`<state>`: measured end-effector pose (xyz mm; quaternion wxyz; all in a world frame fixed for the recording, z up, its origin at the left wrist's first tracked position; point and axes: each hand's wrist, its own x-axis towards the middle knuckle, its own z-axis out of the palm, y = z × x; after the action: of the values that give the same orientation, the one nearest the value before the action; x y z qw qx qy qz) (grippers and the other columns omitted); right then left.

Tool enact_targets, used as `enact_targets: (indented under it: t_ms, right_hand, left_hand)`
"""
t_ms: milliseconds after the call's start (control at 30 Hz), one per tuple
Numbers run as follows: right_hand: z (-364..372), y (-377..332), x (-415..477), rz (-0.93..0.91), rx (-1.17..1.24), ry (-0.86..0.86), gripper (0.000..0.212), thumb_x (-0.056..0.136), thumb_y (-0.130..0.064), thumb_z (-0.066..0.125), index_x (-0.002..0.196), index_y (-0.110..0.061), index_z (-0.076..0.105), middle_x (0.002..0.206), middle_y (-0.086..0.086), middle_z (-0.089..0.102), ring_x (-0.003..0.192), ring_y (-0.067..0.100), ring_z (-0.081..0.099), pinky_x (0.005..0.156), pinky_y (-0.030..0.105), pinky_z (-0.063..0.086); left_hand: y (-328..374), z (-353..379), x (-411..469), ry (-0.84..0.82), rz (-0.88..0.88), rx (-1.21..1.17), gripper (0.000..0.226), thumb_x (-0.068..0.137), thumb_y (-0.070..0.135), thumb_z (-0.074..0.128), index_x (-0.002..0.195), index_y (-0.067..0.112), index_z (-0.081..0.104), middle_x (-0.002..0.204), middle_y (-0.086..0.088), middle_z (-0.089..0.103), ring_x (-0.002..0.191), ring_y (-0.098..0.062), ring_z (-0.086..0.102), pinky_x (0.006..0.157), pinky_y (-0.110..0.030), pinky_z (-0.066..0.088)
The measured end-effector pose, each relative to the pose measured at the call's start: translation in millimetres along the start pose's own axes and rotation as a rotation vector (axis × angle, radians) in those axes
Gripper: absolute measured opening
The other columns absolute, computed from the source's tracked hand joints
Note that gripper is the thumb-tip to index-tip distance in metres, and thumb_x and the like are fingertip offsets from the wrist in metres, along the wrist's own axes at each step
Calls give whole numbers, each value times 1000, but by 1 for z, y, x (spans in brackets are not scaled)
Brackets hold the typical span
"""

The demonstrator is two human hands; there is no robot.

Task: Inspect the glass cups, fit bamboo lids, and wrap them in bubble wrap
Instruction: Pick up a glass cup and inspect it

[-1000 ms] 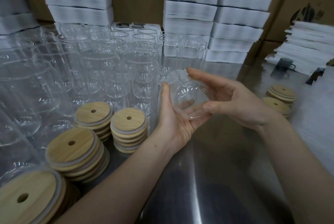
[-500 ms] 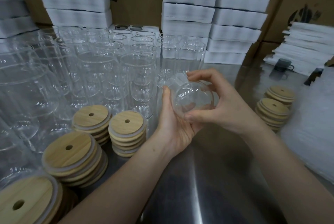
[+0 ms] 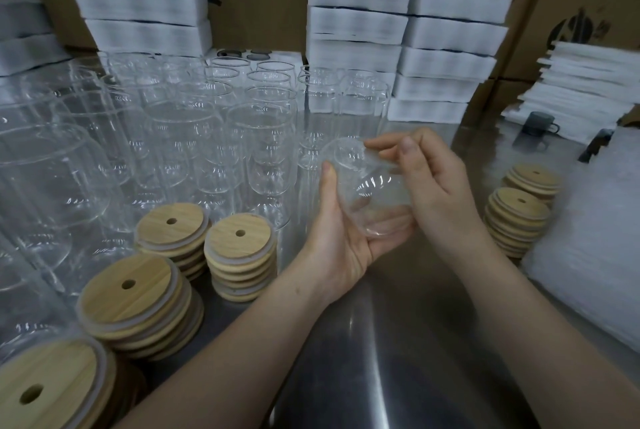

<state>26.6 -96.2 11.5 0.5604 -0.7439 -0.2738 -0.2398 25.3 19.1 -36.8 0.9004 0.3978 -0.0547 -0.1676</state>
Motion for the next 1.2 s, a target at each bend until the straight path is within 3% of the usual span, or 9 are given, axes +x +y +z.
enact_targets:
  t_ms: [167,267,400,500,567,667,800,933,1200]
  right_hand:
    - [-9,3,6,171,149,107,18,101,-9,48,96,-17,63,103,-3,67,96,9,61,83,30,52]
    - [-15,6,11,284,244,137,27,95,-32,57,119,-21,58,117,-1,64,105,15,63,87,37,55]
    - [-12,7,12,352,234,76,82,70,-80,61,132,-29,50,123,-4,64,114,11,64,92,30,54]
    - [-7,10,10,332,207,9,97,46,-96,55,125,-39,49,119,-6,65,109,8,66,90,27,51]
    - [-4,12,8,305,247,13,93,47,-96,55,120,-39,52,112,-5,69,106,13,68,87,30,52]
    - [2,11,7,302,301,84,92,47,-95,57,114,-31,54,98,0,72,94,19,71,77,33,53]
    - [5,5,7,306,314,163,84,61,-94,45,108,-26,55,91,5,70,78,22,70,70,33,56]
    - [1,3,9,324,406,205,54,93,-63,23,101,-23,58,83,8,70,68,23,67,62,30,55]
    - [-8,3,15,476,591,102,65,105,-51,14,91,-17,67,69,2,65,58,15,59,54,23,46]
  left_hand:
    - [3,9,-3,56,58,174,83,70,77,51,129,19,46,91,-13,74,76,-30,72,65,-40,60]
    - [1,10,-5,115,180,294,69,74,62,67,130,28,46,108,-17,71,90,-33,71,88,-55,56]
    - [-2,7,-7,113,363,524,83,69,44,78,141,41,36,113,-5,65,98,-12,68,80,-22,53]
    - [-6,7,-8,79,388,606,89,69,42,71,147,43,27,129,-2,52,119,-11,56,86,-14,48]
    - [-7,7,-9,72,399,619,92,68,41,73,146,42,23,135,3,46,128,-9,48,94,-12,45]
    - [-7,9,-11,97,446,663,95,67,31,81,143,39,25,132,10,46,124,2,44,81,0,42]
    - [-9,13,-13,115,493,701,88,65,39,79,137,42,29,123,17,50,117,-6,54,88,-16,50]
    - [-10,17,-16,152,516,782,89,60,64,71,138,50,30,129,15,49,111,-12,60,93,-40,55]
    - [-1,19,-19,122,552,722,68,61,58,69,124,47,44,134,-2,51,118,-20,60,95,-42,54]
